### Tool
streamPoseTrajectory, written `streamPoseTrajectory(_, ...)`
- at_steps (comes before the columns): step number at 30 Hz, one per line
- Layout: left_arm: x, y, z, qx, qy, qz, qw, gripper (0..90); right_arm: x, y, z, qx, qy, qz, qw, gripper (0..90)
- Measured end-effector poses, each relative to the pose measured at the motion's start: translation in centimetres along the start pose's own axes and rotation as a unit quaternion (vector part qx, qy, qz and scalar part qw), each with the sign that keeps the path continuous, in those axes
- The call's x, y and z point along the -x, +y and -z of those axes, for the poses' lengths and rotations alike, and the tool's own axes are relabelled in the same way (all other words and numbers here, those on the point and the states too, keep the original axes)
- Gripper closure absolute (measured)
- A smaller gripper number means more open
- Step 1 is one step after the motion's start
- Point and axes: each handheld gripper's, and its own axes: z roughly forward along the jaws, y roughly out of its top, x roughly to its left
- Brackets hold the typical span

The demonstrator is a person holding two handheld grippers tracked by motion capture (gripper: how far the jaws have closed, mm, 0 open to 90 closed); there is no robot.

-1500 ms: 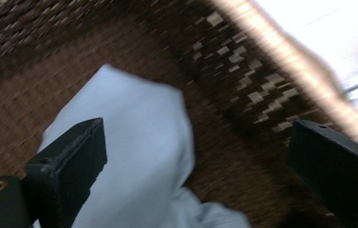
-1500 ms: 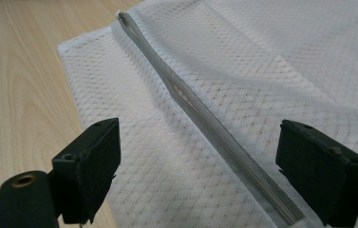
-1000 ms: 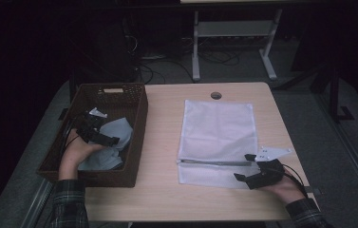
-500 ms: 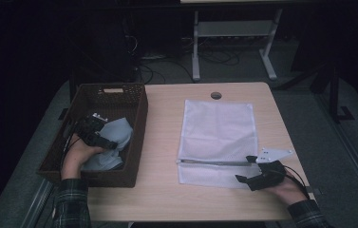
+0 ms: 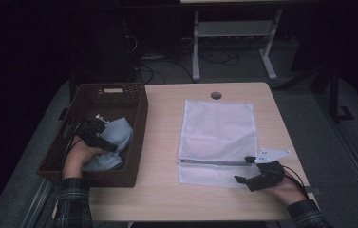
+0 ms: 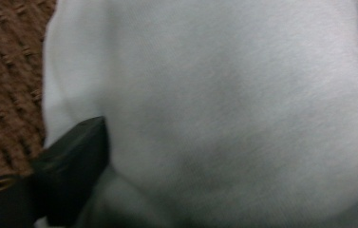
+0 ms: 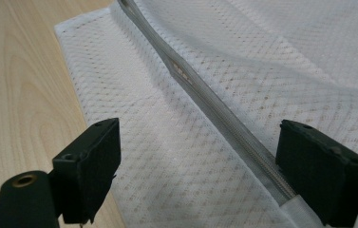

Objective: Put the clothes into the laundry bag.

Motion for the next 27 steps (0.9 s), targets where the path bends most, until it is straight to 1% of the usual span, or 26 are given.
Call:
streamPoseTrajectory(2, -0.1, 0.0, 0.3, -0.002, 0.002, 0.004, 1.0000, 21.1, 0.1, 0.0, 0.0, 0.000, -0.001, -0.001, 1.0000, 14.7)
streamPoseTrajectory(3, -0.1, 0.0, 0.4, -0.001, 0.001, 0.007, 1.0000, 32.1, 0.1, 0.0, 0.0, 0.001, -0.002, -0.002, 1.0000, 14.7)
streamPoseTrajectory(4, -0.1, 0.0, 0.5, -0.002, 0.000, 0.008, 1.0000, 32.1, 0.1, 0.0, 0.0, 0.001, -0.002, -0.002, 1.0000, 14.7)
streamPoseTrajectory(5, -0.1, 0.0, 0.6, -0.004, -0.002, 0.010, 0.9999, 36.3, 0.1, 0.0, 0.0, 0.001, -0.002, -0.002, 1.0000, 14.7)
streamPoseTrajectory(6, 0.0, 0.0, 0.7, -0.005, -0.003, 0.011, 0.9999, 41.5, 0.1, 0.0, 0.0, 0.000, -0.002, -0.002, 1.0000, 14.7)
streamPoseTrajectory(7, 0.0, 0.0, 0.8, -0.008, -0.003, 0.011, 0.9999, 49.2, 0.0, -0.1, 0.1, -0.001, -0.001, -0.001, 1.0000, 14.7)
streamPoseTrajectory(8, 0.0, 0.0, 0.8, -0.009, -0.003, 0.011, 0.9999, 49.2, 0.0, -0.1, 0.1, -0.001, -0.001, -0.001, 1.0000, 14.7)
streamPoseTrajectory(10, 0.1, 0.0, 0.9, -0.013, -0.005, 0.013, 0.9998, 55.1, 0.0, -0.1, 0.1, -0.001, -0.001, 0.000, 1.0000, 14.8)
streamPoseTrajectory(13, 0.1, 0.0, 1.0, -0.017, -0.005, 0.015, 0.9997, 60.0, 0.0, -0.1, 0.1, 0.000, -0.001, -0.001, 1.0000, 14.8)
streamPoseTrajectory(16, 0.0, 0.0, 1.2, -0.019, -0.012, 0.024, 0.9995, 63.8, 0.0, -0.2, 0.0, -0.003, -0.001, -0.002, 1.0000, 14.8)
streamPoseTrajectory(19, -0.2, 0.0, 1.4, -0.016, -0.015, 0.030, 0.9993, 64.8, 0.0, -0.2, 0.0, -0.003, 0.000, 0.000, 1.0000, 14.8)
streamPoseTrajectory(23, -0.4, -0.1, 1.9, -0.007, -0.014, 0.031, 0.9994, 65.0, 0.1, -0.2, 0.2, -0.001, -0.001, 0.000, 1.0000, 14.8)
streamPoseTrajectory(27, -0.4, -0.1, 2.3, 0.001, -0.015, 0.025, 0.9996, 64.9, 0.2, -0.2, 0.3, 0.000, -0.003, -0.001, 1.0000, 14.9)
